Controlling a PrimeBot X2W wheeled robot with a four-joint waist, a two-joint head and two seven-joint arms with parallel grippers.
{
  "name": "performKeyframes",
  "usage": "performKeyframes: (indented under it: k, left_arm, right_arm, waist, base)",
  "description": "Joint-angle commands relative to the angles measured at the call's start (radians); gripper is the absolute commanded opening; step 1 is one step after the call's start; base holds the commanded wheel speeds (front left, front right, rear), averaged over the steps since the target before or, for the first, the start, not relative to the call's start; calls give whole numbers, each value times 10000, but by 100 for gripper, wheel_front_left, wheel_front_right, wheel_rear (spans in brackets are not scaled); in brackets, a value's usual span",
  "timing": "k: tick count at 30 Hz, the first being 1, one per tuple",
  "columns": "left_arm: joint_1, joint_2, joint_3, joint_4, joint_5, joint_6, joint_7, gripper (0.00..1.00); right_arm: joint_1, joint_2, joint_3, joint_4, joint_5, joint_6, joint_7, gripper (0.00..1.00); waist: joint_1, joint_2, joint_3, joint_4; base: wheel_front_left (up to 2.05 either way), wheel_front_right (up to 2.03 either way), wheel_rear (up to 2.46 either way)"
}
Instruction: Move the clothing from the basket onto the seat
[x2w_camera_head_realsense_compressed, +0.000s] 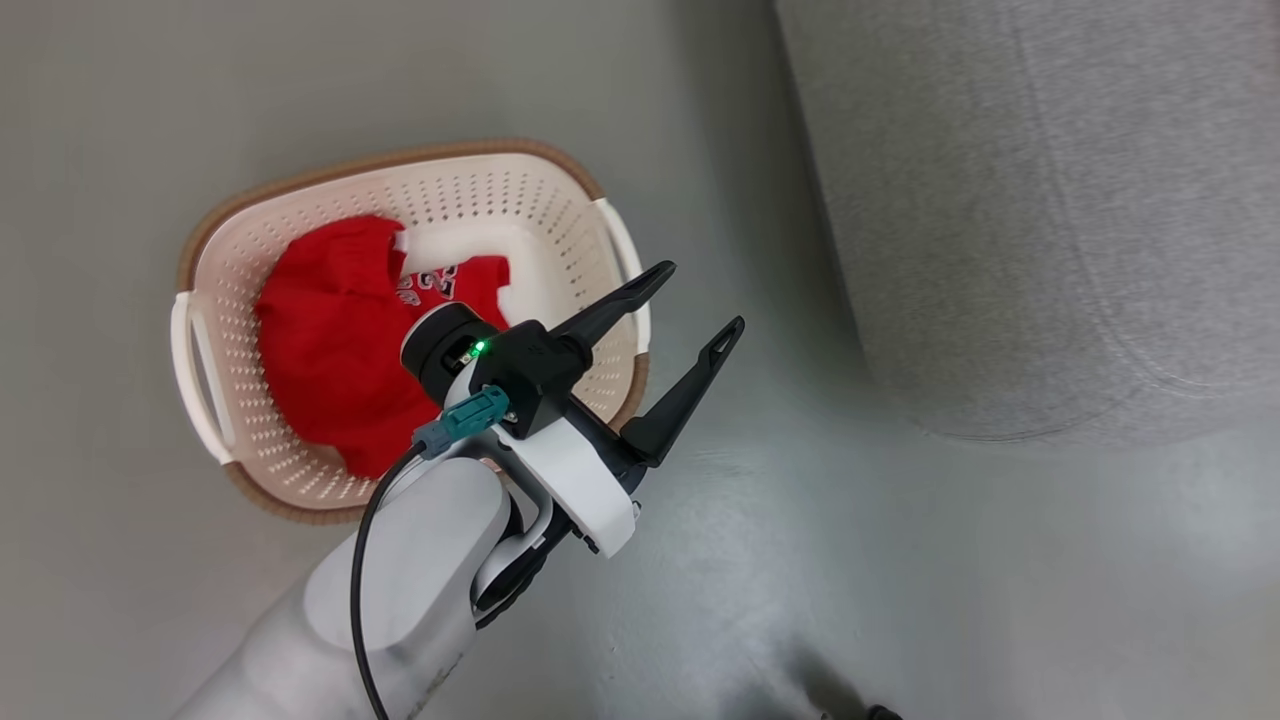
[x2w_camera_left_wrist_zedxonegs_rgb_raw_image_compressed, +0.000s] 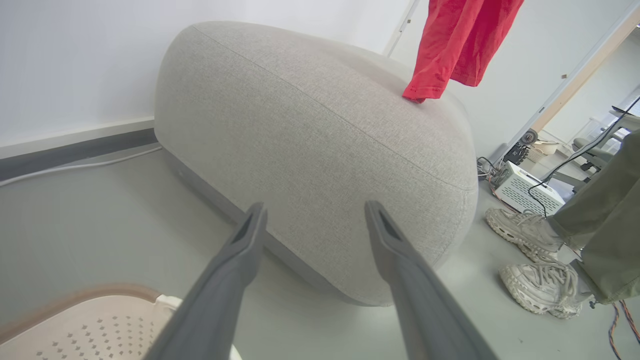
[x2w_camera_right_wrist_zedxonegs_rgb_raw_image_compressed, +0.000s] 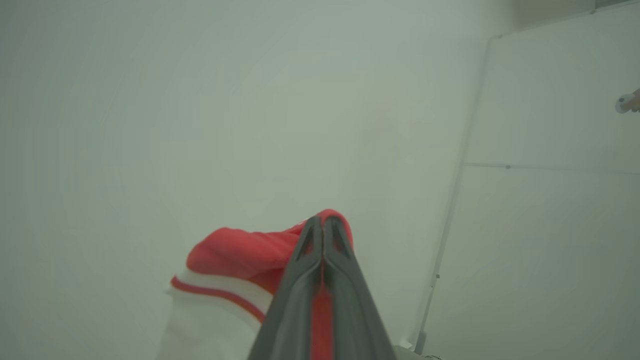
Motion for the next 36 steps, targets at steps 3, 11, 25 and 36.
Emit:
performKeyframes:
  k: [3,11,25,36]
  left_arm:
    - [-138,-72,172,-202,95,-10,-61,100]
    - [-175,-128,170,-166,170,-10,-61,100]
    - [-205,-196,484,-105,200,-10,-61,100]
    - [-113,-325,910,-224,275,-10,-61,100]
  right_arm:
    - [-425,-191,-435,-176,-295,40,-48,0]
    - [139,325,-1884,80,-909,40,-48,0]
    - [2144,1405,-1044,2591,579,40,-48,0]
    - [3632,1500,-50,2338,2317,40,-48,100]
  waist:
    - [-1,-1,370,379]
    - [-1,-1,784,670]
    - [-1,-1,888,796]
    - [-1,-1,509,1014]
  base:
    - [0,0,0]
    - [0,0,0]
    - [0,0,0]
    - [0,0,0]
